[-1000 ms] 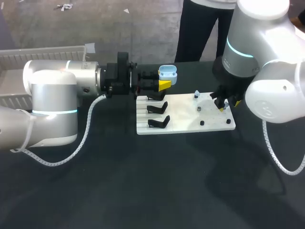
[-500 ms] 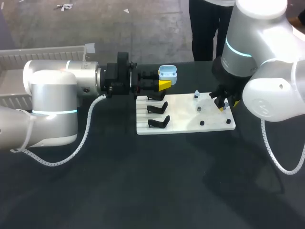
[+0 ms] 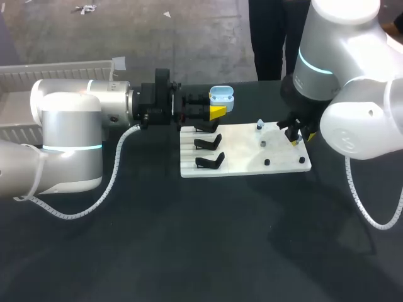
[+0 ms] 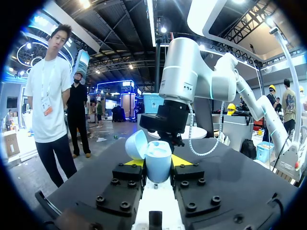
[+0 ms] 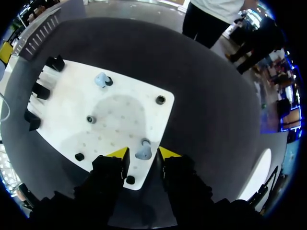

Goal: Pick up each earbud case from the left stands, insert the matching earbuds, close the lid, and place the case in the box.

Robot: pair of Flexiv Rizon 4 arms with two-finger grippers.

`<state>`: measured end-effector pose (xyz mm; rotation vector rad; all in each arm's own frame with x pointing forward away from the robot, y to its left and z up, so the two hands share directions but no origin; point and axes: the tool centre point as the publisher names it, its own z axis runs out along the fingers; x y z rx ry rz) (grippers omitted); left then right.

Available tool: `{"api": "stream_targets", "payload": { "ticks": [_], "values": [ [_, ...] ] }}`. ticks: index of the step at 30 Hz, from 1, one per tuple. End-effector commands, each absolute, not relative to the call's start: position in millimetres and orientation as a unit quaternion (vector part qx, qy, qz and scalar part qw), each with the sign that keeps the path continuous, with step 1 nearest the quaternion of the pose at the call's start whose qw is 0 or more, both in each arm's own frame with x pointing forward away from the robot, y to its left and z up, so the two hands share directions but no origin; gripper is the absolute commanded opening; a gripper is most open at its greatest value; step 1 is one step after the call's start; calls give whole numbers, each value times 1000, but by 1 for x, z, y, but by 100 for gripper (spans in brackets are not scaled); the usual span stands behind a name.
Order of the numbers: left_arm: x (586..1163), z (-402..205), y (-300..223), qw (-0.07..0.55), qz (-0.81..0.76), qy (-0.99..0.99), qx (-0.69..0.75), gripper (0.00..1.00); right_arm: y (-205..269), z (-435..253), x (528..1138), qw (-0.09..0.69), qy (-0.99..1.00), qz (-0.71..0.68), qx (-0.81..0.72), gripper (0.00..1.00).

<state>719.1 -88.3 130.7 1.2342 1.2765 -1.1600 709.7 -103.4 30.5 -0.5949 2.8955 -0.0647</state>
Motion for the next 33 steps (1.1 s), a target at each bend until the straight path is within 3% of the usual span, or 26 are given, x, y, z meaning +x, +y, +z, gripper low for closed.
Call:
{"api": "stream_targets", "payload": {
  "ticks": [1, 7, 10, 16, 21, 33],
  "values": [
    [719, 131, -88, 489, -477, 525, 507, 0, -103, 29, 712, 89, 975, -22, -201, 37],
    [719, 131, -88, 489, -477, 525, 507, 0, -103, 29, 711, 88, 976, -23, -200, 35],
    [719, 131, -88, 489, -477, 525, 507, 0, -103, 29, 711, 87, 976, -23, -200, 27],
    [719, 131, -88, 489, -477, 525, 507, 0, -102, 27, 713, 87, 976, -23, -200, 24],
    [719, 131, -88, 489, -477, 525, 507, 0, -101, 27, 714, 85, 976, -24, -201, 0],
    [719, 131, -88, 489, -477, 525, 507, 0, -100, 51, 705, 93, 975, -27, -200, 0]
  ]
}}
